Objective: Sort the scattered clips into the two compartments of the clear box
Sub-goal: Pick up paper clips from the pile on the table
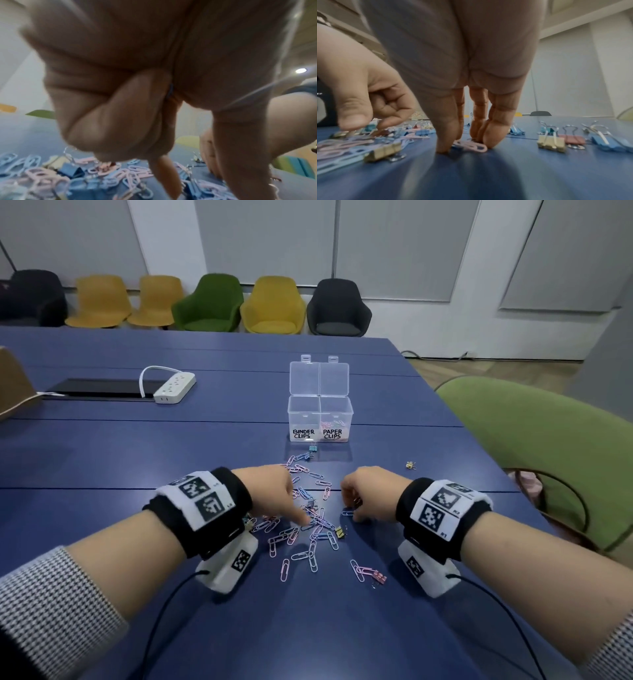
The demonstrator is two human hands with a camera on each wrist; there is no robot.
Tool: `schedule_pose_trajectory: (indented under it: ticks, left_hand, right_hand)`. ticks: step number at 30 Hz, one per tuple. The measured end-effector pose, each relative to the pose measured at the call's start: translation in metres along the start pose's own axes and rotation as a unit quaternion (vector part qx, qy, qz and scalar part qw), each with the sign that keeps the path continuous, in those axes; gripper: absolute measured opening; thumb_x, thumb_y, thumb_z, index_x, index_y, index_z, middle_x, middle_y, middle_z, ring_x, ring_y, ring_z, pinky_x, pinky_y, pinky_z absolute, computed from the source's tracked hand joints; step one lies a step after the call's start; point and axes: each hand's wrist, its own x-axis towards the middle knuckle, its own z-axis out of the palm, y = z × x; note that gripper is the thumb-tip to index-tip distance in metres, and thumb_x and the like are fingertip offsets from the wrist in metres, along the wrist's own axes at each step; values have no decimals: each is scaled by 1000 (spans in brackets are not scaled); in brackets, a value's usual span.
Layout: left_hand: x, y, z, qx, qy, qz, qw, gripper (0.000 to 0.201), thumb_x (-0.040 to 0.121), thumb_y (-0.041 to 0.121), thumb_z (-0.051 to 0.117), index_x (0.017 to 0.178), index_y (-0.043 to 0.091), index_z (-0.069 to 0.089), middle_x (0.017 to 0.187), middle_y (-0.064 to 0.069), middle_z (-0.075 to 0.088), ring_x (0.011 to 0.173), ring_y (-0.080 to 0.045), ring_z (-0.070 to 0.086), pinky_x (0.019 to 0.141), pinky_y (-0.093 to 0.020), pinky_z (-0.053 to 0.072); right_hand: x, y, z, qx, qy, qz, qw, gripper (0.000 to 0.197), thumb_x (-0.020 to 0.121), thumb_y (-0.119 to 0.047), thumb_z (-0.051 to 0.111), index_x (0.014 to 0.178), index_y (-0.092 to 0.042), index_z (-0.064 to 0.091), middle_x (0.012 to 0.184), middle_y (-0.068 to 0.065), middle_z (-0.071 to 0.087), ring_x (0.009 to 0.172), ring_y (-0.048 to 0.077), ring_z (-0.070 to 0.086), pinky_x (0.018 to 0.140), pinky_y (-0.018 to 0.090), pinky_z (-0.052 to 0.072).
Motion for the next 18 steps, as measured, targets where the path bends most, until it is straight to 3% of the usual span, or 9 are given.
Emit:
schedule_pose_trajectory:
  ticks: [2, 6, 11, 14, 18]
  left_hand:
    - [-1, 4, 2, 48, -10, -8, 999, 44, 69, 55, 75, 71, 14, 60, 57, 2, 49, 50, -16, 43, 49, -23, 34]
    - [0, 9, 11, 91, -11, -5, 996, 42, 72, 47, 76, 61, 14, 54, 55, 3, 47, 49, -15, 43, 53, -23, 37]
    - [-1, 15, 15, 131, -15, 27, 991, 28, 78, 38, 72, 82, 11, 70, 66, -2, 58, 63, -21, 52, 60, -27, 44]
    - [-3, 17, 17, 154, -12, 34, 987, 23, 80, 34, 69, 83, 11, 68, 73, -4, 59, 67, -22, 53, 62, -27, 44]
    - [-7, 20, 19, 169, -5, 43, 985, 18, 82, 30, 66, 75, 13, 61, 69, -3, 55, 65, -23, 50, 60, -27, 42]
  right_hand:
    - [2, -4, 3, -16, 6, -5, 1000, 22, 80, -11, 69, 102, -9, 63, 107, 9, 67, 100, 28, 61, 72, 28, 43]
    - [4, -10, 6, -36, 10, 1, 999, 16, 81, -2, 64, 85, -16, 58, 104, 13, 67, 95, 32, 63, 71, 31, 47]
    - [2, -8, 9, -30, 10, 4, 999, 18, 81, -1, 59, 93, -11, 67, 101, 12, 70, 93, 32, 65, 77, 33, 52]
    - [-3, -6, 11, -15, -4, 2, 1000, 14, 81, -4, 57, 85, -14, 67, 96, 9, 71, 86, 28, 63, 69, 26, 46]
    - [-9, -5, 15, -14, -9, -2, 1000, 13, 81, -5, 56, 78, -18, 57, 85, 5, 64, 77, 23, 54, 67, 24, 42]
